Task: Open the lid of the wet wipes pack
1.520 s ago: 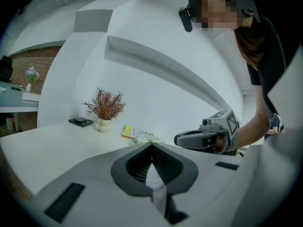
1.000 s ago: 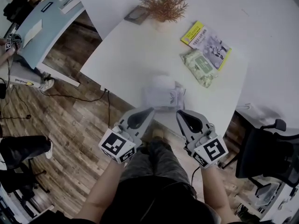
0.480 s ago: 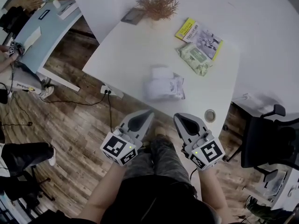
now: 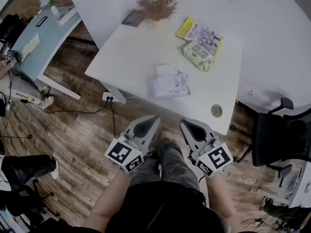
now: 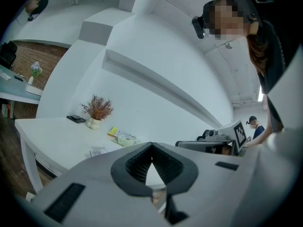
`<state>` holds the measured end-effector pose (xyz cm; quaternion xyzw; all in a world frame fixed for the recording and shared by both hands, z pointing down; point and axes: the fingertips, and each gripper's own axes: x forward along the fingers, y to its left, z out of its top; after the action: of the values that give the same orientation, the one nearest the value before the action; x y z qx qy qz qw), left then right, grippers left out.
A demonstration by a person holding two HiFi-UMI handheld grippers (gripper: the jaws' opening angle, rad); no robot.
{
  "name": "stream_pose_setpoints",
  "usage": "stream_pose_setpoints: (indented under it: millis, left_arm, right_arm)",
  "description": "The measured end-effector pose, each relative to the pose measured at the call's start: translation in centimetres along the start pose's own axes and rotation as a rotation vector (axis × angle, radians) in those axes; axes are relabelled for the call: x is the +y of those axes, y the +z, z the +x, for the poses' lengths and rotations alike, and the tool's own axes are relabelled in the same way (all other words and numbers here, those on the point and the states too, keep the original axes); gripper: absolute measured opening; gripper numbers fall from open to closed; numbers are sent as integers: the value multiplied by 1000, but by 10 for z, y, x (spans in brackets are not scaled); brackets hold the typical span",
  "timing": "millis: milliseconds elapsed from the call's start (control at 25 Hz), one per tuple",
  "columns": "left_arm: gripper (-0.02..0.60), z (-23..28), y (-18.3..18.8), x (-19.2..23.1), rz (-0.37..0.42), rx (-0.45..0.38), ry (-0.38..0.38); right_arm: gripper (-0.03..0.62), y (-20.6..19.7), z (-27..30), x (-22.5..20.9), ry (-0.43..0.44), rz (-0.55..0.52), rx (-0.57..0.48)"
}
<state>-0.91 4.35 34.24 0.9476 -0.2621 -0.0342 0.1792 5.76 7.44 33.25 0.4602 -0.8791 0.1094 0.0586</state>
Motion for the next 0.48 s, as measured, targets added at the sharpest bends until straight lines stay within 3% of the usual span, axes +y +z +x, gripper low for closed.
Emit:
stream_pose_setpoints:
  millis: [480]
  left_arm:
    - [12, -23, 4, 0, -5, -16, 7]
  right_arm:
    - [18, 6, -2, 20, -6, -9, -31]
